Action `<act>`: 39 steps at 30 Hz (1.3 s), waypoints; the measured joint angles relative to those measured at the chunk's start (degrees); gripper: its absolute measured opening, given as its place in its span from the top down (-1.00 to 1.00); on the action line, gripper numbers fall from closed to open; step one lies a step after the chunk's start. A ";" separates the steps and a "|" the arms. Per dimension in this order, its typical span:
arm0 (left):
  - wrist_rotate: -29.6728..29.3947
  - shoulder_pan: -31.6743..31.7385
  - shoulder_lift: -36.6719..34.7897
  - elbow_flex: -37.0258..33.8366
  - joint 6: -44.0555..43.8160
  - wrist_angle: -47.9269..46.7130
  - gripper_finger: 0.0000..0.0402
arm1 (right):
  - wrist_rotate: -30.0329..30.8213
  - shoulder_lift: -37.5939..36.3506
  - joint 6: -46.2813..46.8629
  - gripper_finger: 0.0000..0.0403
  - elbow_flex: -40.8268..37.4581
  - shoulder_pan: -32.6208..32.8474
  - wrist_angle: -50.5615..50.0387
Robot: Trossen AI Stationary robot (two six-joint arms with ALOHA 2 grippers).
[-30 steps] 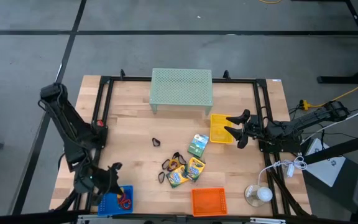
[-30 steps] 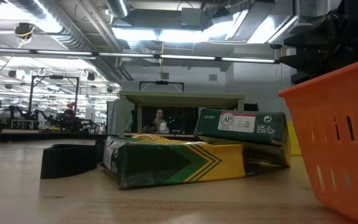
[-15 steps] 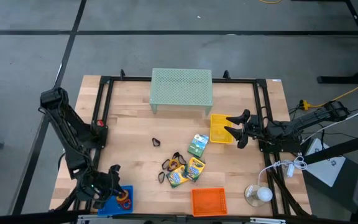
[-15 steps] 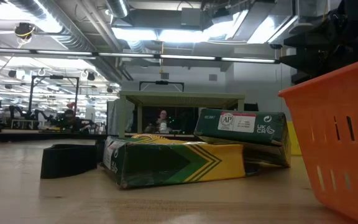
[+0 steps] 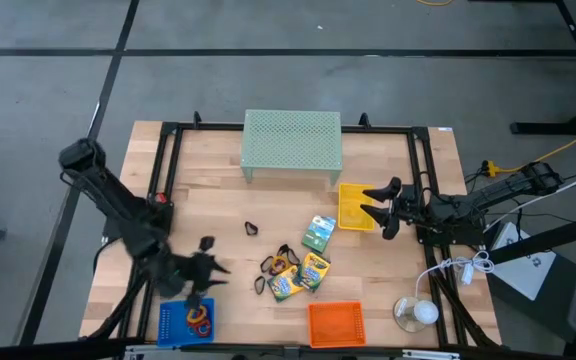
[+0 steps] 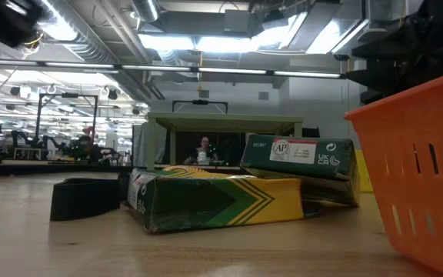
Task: Pick & Place Office Desk Supplies
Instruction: Put the yellow spring keychain into the blue bin
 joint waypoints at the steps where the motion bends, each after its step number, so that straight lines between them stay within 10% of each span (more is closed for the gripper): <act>1: 2.44 2.78 0.28 0.00 1.48 0.06 0.48 | 0.70 0.00 -0.08 -0.27 -0.02 0.01 0.00; 22: 25.14 34.08 16.90 0.58 31.12 20.11 0.51 | 1.23 0.19 -0.52 -0.27 -0.02 0.00 -0.92; 39: 39.15 38.46 29.66 14.70 15.53 9.20 0.34 | 1.47 1.88 -0.03 -0.27 -0.02 0.00 -0.87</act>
